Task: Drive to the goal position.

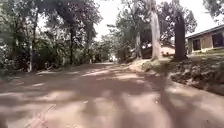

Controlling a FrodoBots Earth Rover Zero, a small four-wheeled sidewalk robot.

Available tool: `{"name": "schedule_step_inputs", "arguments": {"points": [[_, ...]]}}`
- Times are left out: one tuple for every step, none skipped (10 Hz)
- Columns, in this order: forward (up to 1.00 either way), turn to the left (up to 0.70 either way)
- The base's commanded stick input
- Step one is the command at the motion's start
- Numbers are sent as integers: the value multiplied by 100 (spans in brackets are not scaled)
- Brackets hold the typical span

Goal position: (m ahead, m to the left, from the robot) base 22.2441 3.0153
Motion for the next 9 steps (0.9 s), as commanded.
{"name": "schedule_step_inputs", "arguments": {"points": [[100,0],[100,0],[100,0],[100,0],[100,0],[100,0],[100,0],[100,0],[100,0]]}}
